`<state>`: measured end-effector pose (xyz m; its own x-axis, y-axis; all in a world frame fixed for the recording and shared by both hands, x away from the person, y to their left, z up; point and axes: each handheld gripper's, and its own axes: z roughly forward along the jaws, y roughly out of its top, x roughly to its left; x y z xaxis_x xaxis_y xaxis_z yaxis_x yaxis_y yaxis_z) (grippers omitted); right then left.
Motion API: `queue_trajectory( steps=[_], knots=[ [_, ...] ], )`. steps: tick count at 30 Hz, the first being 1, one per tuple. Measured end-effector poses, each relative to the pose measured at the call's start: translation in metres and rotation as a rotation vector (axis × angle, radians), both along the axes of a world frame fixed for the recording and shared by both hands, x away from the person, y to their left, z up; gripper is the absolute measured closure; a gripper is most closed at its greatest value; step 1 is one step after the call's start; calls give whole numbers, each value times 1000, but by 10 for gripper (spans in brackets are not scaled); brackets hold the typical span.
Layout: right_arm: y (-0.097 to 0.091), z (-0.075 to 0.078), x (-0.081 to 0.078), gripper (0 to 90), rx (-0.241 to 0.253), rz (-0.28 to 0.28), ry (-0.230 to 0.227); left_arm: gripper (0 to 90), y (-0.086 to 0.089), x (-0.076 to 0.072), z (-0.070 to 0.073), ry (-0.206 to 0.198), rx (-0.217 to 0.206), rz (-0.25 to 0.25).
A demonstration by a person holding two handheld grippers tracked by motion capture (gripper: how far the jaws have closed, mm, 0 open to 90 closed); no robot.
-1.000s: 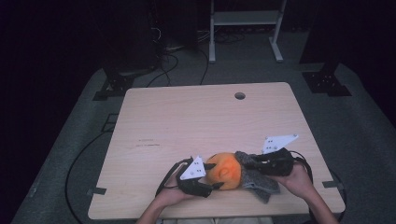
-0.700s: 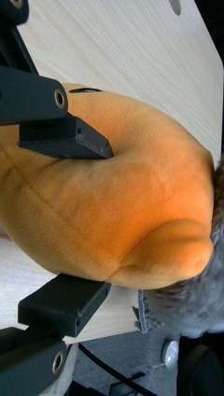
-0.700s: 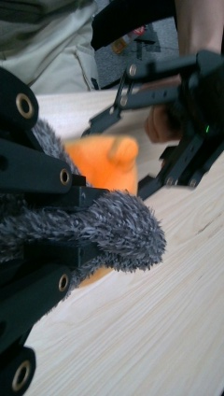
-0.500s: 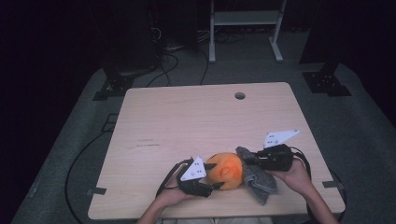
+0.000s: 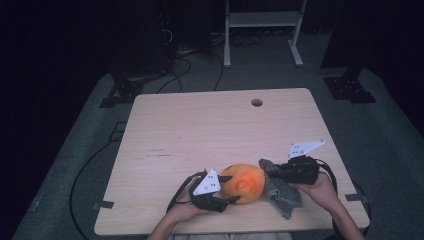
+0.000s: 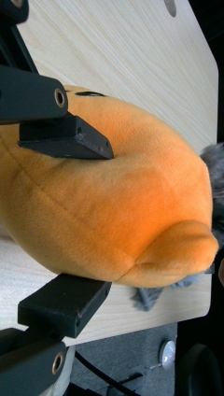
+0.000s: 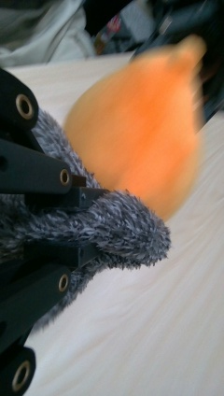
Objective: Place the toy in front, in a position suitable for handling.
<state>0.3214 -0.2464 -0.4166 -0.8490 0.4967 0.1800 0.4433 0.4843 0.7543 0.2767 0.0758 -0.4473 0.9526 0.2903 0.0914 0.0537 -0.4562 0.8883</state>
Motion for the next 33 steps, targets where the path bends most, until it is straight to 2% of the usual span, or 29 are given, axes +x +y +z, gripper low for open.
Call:
queue_trajectory(
  steps=[2,5,7,9,11,13,15,17,19,22,24,26,29,31,33],
  knots=[
    [-3,-1,-3,782,20,8,8,358,-1,0,0,-3,0,-2],
    [3,13,-6,781,68,34,-31,353,-2,0,0,-3,2,0],
    [10,24,-6,781,87,62,-57,353,-2,0,0,-3,2,-2],
    [16,28,-5,781,94,81,-65,353,0,0,0,-2,5,-1],
    [18,22,-3,781,83,78,-55,350,1,0,1,-3,4,4],
    [14,11,0,781,38,45,-36,349,2,0,1,1,1,8],
    [5,2,-1,781,25,18,-10,349,3,0,1,2,0,10],
    [-1,1,-7,781,26,20,-7,349,2,1,1,4,-5,10],
    [0,11,-13,781,62,37,-32,353,0,2,0,11,-12,13],
    [12,30,-18,781,116,82,-83,355,-1,2,1,14,-12,18],
    [24,34,-17,781,98,97,-106,360,1,2,2,19,-14,33],
    [32,28,-13,781,33,94,-111,370,5,4,3,45,-33,60],
    [25,18,-10,782,55,65,-87,377,8,9,5,92,-67,84],
    [23,16,-15,782,31,52,-100,382,8,12,5,115,-85,97],
    [27,18,-21,782,19,65,-119,389,6,12,5,123,-92,106]
  ],
)
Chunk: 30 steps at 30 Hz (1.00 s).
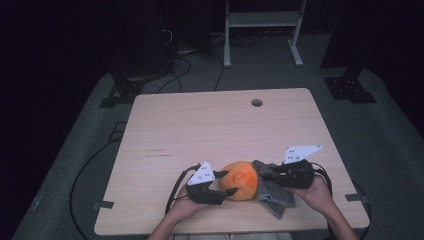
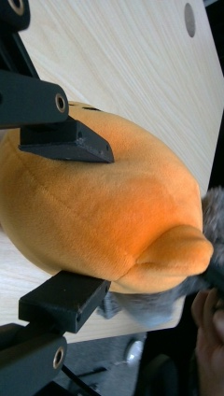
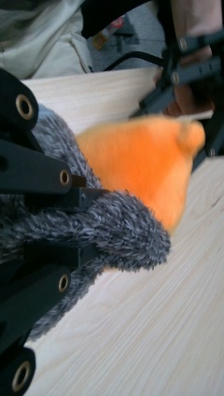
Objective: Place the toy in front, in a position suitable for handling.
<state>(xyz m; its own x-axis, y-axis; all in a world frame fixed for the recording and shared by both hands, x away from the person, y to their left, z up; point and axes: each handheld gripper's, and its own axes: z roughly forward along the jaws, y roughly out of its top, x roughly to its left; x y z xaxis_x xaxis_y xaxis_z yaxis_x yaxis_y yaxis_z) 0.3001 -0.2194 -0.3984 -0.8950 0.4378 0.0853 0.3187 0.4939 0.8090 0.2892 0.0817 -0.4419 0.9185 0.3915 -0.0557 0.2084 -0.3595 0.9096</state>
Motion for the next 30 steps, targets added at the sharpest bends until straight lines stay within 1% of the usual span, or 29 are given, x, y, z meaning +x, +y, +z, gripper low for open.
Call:
queue_trajectory(
  steps=[1,2,3,4,5,6,7,9,10,11,12,13,14,15,16,17,18,19,20,21,22,24,26,27,28,29,30],
  knots=[
    [5,4,-3,782,-2,18,-17,393,-1,0,0,2,-1,3],
    [8,7,-4,782,4,32,-24,398,-1,0,1,7,-8,13],
    [12,11,-6,781,22,47,-33,405,0,1,2,18,-20,23],
    [15,15,-6,781,39,62,-46,415,1,1,2,30,-35,24],
    [17,17,-6,781,50,68,-54,420,3,2,3,39,-41,20],
    [19,19,-5,781,48,68,-64,424,5,2,4,53,-50,19],
    [20,18,-3,781,37,60,-67,425,7,2,4,55,-55,9],
    [19,15,4,781,19,36,-50,416,9,1,6,47,-52,-23],
    [18,12,7,781,24,32,-33,403,9,0,7,49,-48,-40],
    [18,9,9,781,24,31,-29,379,9,1,7,47,-45,-37],
    [18,8,9,780,14,18,-31,352,8,1,7,39,-37,-24],
    [17,7,10,781,14,10,-31,295,7,2,7,26,-20,-12],
    [16,8,10,781,29,13,-24,244,4,3,6,14,-1,15],
    [16,10,8,780,37,16,-31,190,1,4,6,5,21,39],
    [18,14,5,780,37,21,-47,162,-2,6,4,13,23,43],
    [20,19,2,780,44,39,-61,159,-3,7,3,17,18,51],
    [23,23,-2,780,51,54,-72,172,-4,7,2,18,17,59],
    [28,26,-5,780,45,68,-90,222,-5,7,2,18,13,64],
    [32,28,-7,779,35,83,-105,265,-6,6,2,7,21,66],
    [37,28,-9,780,21,89,-111,311,-5,5,2,2,27,68],
    [38,26,-9,780,13,90,-119,343,-2,5,3,8,20,69],
    [35,21,-6,781,18,68,-103,374,3,7,2,48,-10,77],
    [27,11,-3,780,-27,22,-98,376,6,10,1,73,-29,85],
    [23,7,-2,780,-35,10,-80,375,5,10,1,70,-29,82],
    [19,4,-2,780,-26,6,-61,373,4,9,1,57,-20,76],
    [16,4,-3,780,-13,7,-52,371,0,7,1,39,-6,70],
    [16,8,-6,780,-4,15,-62,370,-2,6,1,31,-3,67]
  ],
)
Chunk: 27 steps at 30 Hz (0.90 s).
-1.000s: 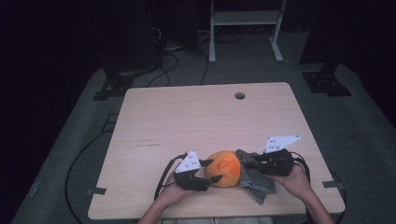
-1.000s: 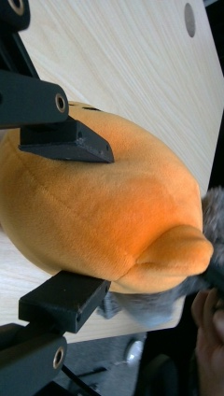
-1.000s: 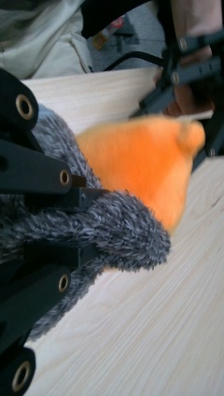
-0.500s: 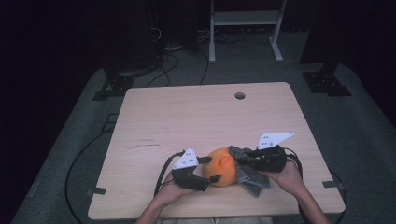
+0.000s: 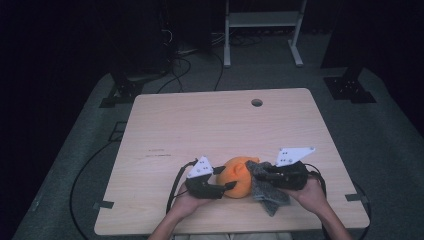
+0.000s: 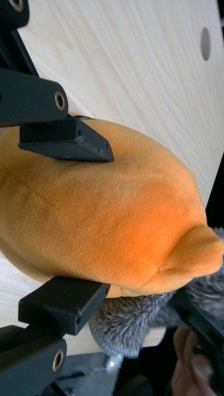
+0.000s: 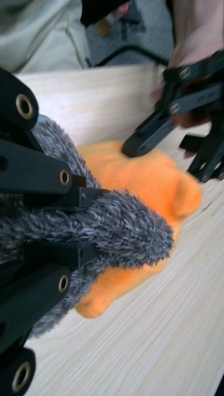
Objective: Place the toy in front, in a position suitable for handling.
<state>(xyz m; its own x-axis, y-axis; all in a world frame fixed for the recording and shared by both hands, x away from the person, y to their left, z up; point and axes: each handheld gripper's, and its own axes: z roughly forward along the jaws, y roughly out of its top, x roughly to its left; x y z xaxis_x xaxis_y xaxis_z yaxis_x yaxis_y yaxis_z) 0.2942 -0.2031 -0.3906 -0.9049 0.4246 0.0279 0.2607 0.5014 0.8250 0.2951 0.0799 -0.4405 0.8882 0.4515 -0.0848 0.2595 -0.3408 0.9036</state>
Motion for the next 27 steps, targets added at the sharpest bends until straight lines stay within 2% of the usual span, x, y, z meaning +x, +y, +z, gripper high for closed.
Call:
queue_trajectory(
  steps=[3,5,7,9,10,12,14,17,19,22,23,25,27],
  knots=[
    [7,16,-7,779,40,46,-42,374,-9,-9,0,-66,57,-43],
    [13,25,-8,778,25,57,-60,368,-12,-14,1,-100,88,-63],
    [17,22,-6,778,-26,69,-53,318,-11,-14,1,-90,85,-75],
    [16,15,-5,778,-46,72,-32,264,-9,-11,1,-58,66,-81],
    [13,14,-6,779,-48,68,-28,258,-9,-10,1,-56,63,-80],
    [11,15,-8,779,-35,76,-9,271,-13,-13,0,-86,83,-92],
    [16,20,-15,778,-30,118,-17,324,-15,-16,-2,-114,105,-119],
    [24,25,-18,779,-84,141,-44,359,-13,-18,-2,-118,114,-129],
    [20,22,-10,779,-116,111,-41,365,-12,-18,-2,-120,108,-127],
    [5,15,1,780,-124,42,5,339,-11,-15,-1,-96,88,-118],
    [2,14,1,779,-121,34,12,337,-11,-14,-1,-86,85,-114],
    [0,18,-5,778,-77,49,8,346,-13,-12,-1,-81,78,-98],
    [8,28,-16,778,-41,102,-15,361,-16,-12,-1,-78,76,-89]
  ],
)
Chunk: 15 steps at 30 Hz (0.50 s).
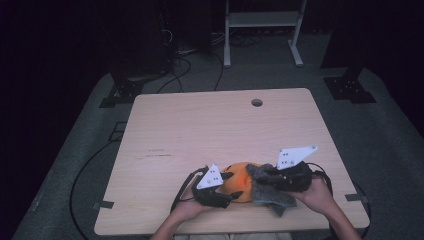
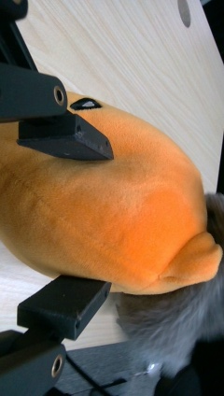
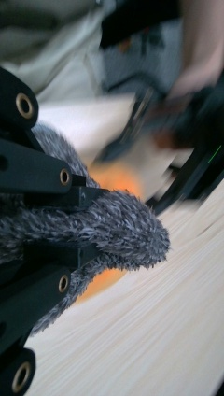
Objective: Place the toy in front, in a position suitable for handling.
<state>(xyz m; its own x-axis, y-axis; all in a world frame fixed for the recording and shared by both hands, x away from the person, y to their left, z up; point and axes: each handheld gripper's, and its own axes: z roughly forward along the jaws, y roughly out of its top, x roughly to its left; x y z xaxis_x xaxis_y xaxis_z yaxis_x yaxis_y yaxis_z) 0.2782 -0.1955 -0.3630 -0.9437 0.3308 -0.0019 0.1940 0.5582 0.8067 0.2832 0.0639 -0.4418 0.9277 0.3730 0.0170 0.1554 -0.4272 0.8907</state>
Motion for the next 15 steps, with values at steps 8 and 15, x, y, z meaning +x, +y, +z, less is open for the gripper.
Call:
queue_trajectory(
  steps=[8,15],
  knots=[
    [23,-3,-5,781,-130,27,-69,397,1,-3,0,-21,13,0],
    [4,1,5,780,-57,-34,-31,391,0,-5,-1,-41,33,-35]
  ],
)
